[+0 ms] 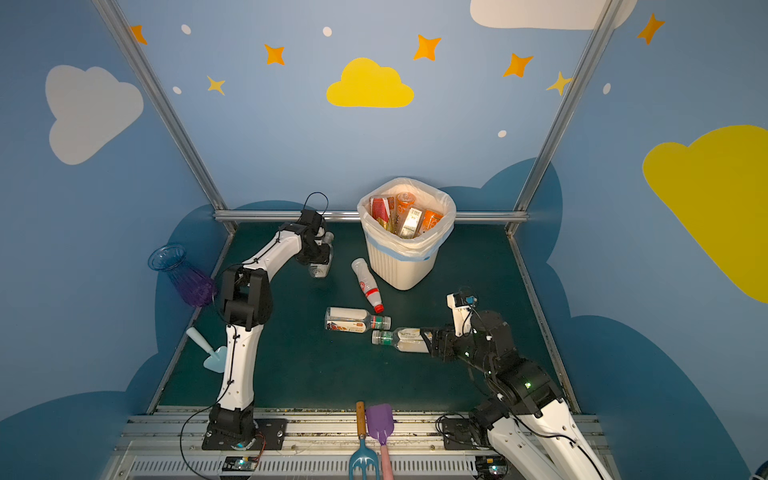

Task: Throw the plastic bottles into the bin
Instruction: 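Lift the clear bottle with the left gripper over the bin and release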

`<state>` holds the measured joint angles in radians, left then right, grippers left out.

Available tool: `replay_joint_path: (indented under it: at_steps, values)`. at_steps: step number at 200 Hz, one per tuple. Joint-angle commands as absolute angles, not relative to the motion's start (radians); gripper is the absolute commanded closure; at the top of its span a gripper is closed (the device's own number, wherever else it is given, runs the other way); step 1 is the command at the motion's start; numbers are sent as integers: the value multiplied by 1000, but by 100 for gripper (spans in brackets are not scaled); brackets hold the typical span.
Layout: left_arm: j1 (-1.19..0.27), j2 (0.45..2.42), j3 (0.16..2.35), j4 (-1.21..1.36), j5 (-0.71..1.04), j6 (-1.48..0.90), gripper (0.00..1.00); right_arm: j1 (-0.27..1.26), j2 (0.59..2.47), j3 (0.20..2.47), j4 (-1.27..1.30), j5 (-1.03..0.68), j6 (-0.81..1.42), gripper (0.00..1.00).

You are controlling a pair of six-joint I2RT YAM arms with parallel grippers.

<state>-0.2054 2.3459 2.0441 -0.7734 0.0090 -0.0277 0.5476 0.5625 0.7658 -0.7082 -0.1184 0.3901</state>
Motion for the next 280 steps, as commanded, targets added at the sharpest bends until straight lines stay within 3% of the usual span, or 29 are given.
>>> replay_joint_path:
  at_steps: [1,115,184,230,280]
  values:
    - [-178,2178,1982,-724,1,-61,42,550,553,797,-734,-103,405,21]
    - [-111,1329,1267,-381,245,-277,41,553,522,755,-801,-49,440,21]
    - [-269,971,1207,-431,266,-309,40,568,632,693,-771,-13,488,22]
    - [-394,929,1194,-225,251,-275,41,597,651,686,-737,-6,507,22]
    - [-523,1325,1542,-309,339,-217,40,614,676,738,-747,11,494,22]
